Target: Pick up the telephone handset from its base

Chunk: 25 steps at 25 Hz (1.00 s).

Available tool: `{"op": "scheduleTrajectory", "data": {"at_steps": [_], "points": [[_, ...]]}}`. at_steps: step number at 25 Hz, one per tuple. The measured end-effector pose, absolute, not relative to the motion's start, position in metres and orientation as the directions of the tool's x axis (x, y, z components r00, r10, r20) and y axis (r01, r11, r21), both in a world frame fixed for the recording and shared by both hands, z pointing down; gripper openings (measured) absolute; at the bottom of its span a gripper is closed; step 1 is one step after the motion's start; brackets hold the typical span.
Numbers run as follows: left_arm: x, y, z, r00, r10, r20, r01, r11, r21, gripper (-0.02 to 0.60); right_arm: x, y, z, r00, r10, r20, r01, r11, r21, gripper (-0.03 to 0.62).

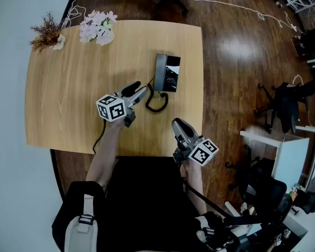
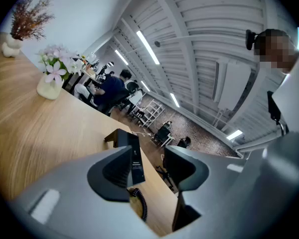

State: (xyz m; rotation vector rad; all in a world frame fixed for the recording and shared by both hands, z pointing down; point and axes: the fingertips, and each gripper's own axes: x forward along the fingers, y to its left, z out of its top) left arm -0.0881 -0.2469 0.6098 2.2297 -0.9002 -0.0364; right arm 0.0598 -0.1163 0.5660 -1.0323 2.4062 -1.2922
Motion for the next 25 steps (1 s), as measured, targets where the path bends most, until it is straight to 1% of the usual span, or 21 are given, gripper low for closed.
{"op": "scheduleTrajectory", "data": {"at_steps": [2, 4, 9, 16, 19, 21, 25], "points": [[-0.066, -0.272, 0.627, 0.754, -0.602, 0.264, -0.605, -0.477, 0.638, 0.227, 0.082, -0.124, 0.573, -0.724, -0.673, 0.149, -0.49, 0.35, -0.798, 0.058], [-0.047, -0.296, 0.643, 0.753, -0.587, 0.297, -0.614, -0.463, 0.64, 0.252, 0.104, -0.131, 0.579, -0.717, -0.677, 0.165, -0.502, 0.337, -0.796, 0.058], [-0.019, -0.341, 0.684, 0.757, -0.517, 0.399, -0.639, -0.458, 0.618, 0.252, 0.143, -0.141, 0.59, -0.68, -0.712, 0.177, -0.52, 0.297, -0.801, 0.058], [-0.014, -0.366, 0.72, 0.701, -0.472, 0.534, -0.712, -0.44, 0.547, 0.252, 0.17, -0.144, 0.599, -0.656, -0.729, 0.195, -0.53, 0.26, -0.807, 0.058], [-0.006, -0.367, 0.725, 0.712, -0.456, 0.534, -0.702, -0.446, 0.555, 0.246, 0.171, -0.148, 0.6, -0.661, -0.725, 0.195, -0.526, 0.262, -0.809, 0.058], [0.0, -0.367, 0.725, 0.728, -0.444, 0.522, -0.685, -0.461, 0.564, 0.204, 0.169, -0.15, 0.599, -0.666, -0.721, 0.19, -0.522, 0.268, -0.81, 0.058], [-0.002, -0.366, 0.723, 0.735, -0.435, 0.521, -0.678, -0.463, 0.571, 0.184, 0.163, -0.153, 0.599, -0.676, -0.713, 0.185, -0.513, 0.276, -0.813, 0.058]]}}
